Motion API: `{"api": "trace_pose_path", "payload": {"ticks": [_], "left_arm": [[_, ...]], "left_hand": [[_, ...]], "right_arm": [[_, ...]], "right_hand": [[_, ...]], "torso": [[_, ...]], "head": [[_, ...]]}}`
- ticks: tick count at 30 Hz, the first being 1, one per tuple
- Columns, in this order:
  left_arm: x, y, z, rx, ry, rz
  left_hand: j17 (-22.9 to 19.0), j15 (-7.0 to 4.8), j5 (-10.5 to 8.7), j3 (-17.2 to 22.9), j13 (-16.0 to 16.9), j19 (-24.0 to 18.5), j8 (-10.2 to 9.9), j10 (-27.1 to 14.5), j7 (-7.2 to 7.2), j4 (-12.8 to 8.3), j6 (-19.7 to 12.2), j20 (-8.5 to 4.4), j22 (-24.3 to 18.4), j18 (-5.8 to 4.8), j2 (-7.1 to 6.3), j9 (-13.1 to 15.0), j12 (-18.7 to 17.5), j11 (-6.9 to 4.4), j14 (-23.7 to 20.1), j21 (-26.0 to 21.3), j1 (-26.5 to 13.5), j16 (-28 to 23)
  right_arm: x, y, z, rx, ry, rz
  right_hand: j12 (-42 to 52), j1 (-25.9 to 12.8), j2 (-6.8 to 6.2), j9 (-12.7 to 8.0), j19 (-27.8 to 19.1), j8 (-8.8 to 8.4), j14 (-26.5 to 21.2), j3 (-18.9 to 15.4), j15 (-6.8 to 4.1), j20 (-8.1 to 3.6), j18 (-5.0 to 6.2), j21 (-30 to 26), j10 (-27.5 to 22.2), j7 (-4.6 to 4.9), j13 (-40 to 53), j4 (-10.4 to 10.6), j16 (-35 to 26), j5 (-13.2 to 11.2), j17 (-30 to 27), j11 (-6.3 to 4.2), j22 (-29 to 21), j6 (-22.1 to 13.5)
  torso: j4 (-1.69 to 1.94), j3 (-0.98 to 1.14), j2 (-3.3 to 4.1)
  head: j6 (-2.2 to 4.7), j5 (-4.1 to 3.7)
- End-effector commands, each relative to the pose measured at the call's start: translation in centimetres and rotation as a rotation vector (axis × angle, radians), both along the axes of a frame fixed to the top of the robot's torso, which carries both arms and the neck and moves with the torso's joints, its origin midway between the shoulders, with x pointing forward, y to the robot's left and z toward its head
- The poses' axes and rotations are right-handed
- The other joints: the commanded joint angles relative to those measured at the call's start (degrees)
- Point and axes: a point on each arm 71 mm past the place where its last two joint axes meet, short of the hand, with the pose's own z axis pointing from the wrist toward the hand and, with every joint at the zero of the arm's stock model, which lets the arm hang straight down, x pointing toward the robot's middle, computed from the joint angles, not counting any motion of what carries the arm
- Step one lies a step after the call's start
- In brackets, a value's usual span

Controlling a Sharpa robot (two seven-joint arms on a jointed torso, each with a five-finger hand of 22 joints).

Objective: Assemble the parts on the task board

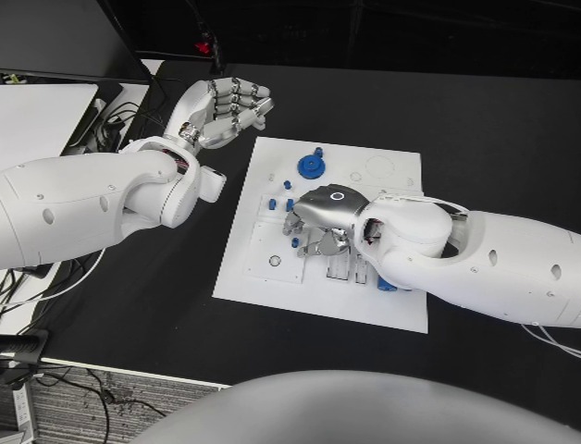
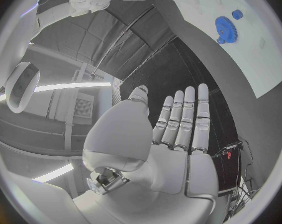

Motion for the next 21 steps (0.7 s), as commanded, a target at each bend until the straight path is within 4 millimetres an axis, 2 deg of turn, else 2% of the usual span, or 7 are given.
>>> {"api": "trace_pose_path", "payload": {"ticks": [1, 3, 6, 11, 14, 18, 21], "left_arm": [[0.0, 0.0, 0.1, -0.005, -0.004, -0.004], [0.0, 0.0, 0.1, -0.004, -0.004, -0.003], [0.0, 0.0, 0.1, -0.004, -0.003, -0.002], [0.0, 0.0, 0.1, -0.004, -0.004, -0.002], [0.0, 0.1, 0.1, -0.003, -0.004, 0.0], [0.1, 0.1, 0.1, -0.003, -0.006, 0.002], [0.1, 0.0, 0.1, -0.003, -0.007, 0.0]], "left_hand": [[-0.05, -0.08, 0.35, -0.29, -0.06, 0.43, 0.22, -0.37, 3.02, 0.0, -0.51, 0.04, -0.08, 0.56, -0.01, -0.09, 0.31, -0.03, 0.32, 0.35, 0.32, 0.3], [-0.05, -0.08, 0.35, -0.29, -0.06, 0.43, 0.22, -0.37, 3.02, 0.0, -0.51, 0.04, -0.08, 0.56, -0.01, -0.09, 0.31, -0.03, 0.32, 0.35, 0.32, 0.3], [-0.05, -0.08, 0.35, -0.29, -0.06, 0.43, 0.22, -0.37, 3.02, 0.0, -0.51, 0.04, -0.08, 0.56, -0.01, -0.09, 0.31, -0.03, 0.32, 0.35, 0.32, 0.3], [-0.05, -0.08, 0.35, -0.29, -0.06, 0.43, 0.22, -0.37, 3.02, 0.0, -0.51, 0.04, -0.08, 0.56, -0.01, -0.09, 0.31, -0.03, 0.32, 0.35, 0.32, 0.3], [-0.1, -0.09, 0.38, -0.34, -0.07, 0.45, 0.3, -0.41, 3.01, 0.0, -0.56, 0.03, -0.09, 0.55, 0.09, -0.1, 0.42, -0.04, 0.29, 0.37, 0.46, 0.4], [-0.1, -0.09, 0.39, -0.34, -0.07, 0.45, 0.31, -0.41, 3.01, 0.0, -0.56, 0.03, -0.09, 0.55, 0.09, -0.1, 0.42, -0.04, 0.29, 0.37, 0.46, 0.41], [-0.1, -0.09, 0.39, -0.34, -0.07, 0.45, 0.31, -0.41, 3.01, 0.0, -0.56, 0.03, -0.09, 0.55, 0.09, -0.1, 0.42, -0.04, 0.29, 0.37, 0.46, 0.41]], "right_arm": [[-0.1, -0.6, 1.6, 0.21, -0.092, -0.002], [-0.2, -1.3, 2.1, 0.278, -0.098, -0.008], [-0.5, -2.9, 2.9, 0.391, -0.092, -0.028], [-0.2, -5.7, 4.4, 0.491, -0.019, -0.089], [0.2, -7.1, 5.1, 0.504, 0.022, -0.12], [1.0, -9.0, 5.2, 0.478, 0.07, -0.172], [1.3, -9.7, 5.0, 0.436, 0.075, -0.19]], "right_hand": [[0.54, -0.47, 0.34, 0.19, 2.17, 0.34, 0.53, -0.8, 0.21, 0.29, 0.55, -0.71, -0.25, 0.15, 0.08, -0.13, -0.98, 0.1, -1.67, 0.07, 11.83, -0.05], [0.7, -0.33, 0.69, 0.29, 2.25, 0.57, 0.65, -0.96, 0.27, 0.31, 0.51, -0.62, -0.01, 0.37, 0.1, -0.25, -1.07, 0.09, -1.7, 0.21, 11.86, 0.38], [1.01, 0.21, 1.57, 0.52, 2.54, 1.14, 1.07, -0.81, 0.44, 0.4, 0.39, -0.22, 0.61, 0.86, 0.1, -0.47, -0.72, 0.09, -0.95, 0.44, 12.06, 1.65], [0.79, 0.68, 2.47, 0.51, 2.57, 1.19, 1.43, -0.51, 0.62, 0.55, 0.4, -0.26, 0.29, 1.07, -0.02, -0.48, -0.31, 0.12, -0.24, 0.67, 12.03, 2.15], [0.51, 0.41, 2.91, 0.36, 2.48, 0.83, 1.55, -0.59, 0.82, 0.7, 0.46, -0.49, -0.42, 1.34, -0.05, -0.19, -0.16, 0.16, -0.07, 0.92, 11.91, 1.68], [0.38, -0.15, 3.19, 0.12, 2.36, 0.2, 1.54, -1.2, 1.18, 1.01, 0.54, -0.79, -1.58, 1.83, 0.0, 0.09, -0.2, 0.35, -0.44, 1.35, 11.75, 0.44], [0.34, -0.41, 3.46, 0.1, 2.25, 0.13, 1.55, -1.57, 1.41, 1.21, 0.61, -1.04, -2.73, 2.07, 0.01, 0.22, -0.13, 0.38, -0.47, 1.63, 11.62, -0.08]], "torso": [[-0.02, 0.0, -0.02], [-0.1, -0.02, -0.1], [0.01, -0.05, -0.11], [0.0, -0.05, -0.04], [-0.07, -0.03, -0.03], [0.12, -0.15, -0.04], [-0.03, -0.03, -0.01]], "head": [[-0.01, -0.04], [-0.01, -0.08], [-0.01, -0.45], [-0.01, -0.81], [-0.01, -0.92], [-0.01, -1.97], [-0.01, -2.2]]}}
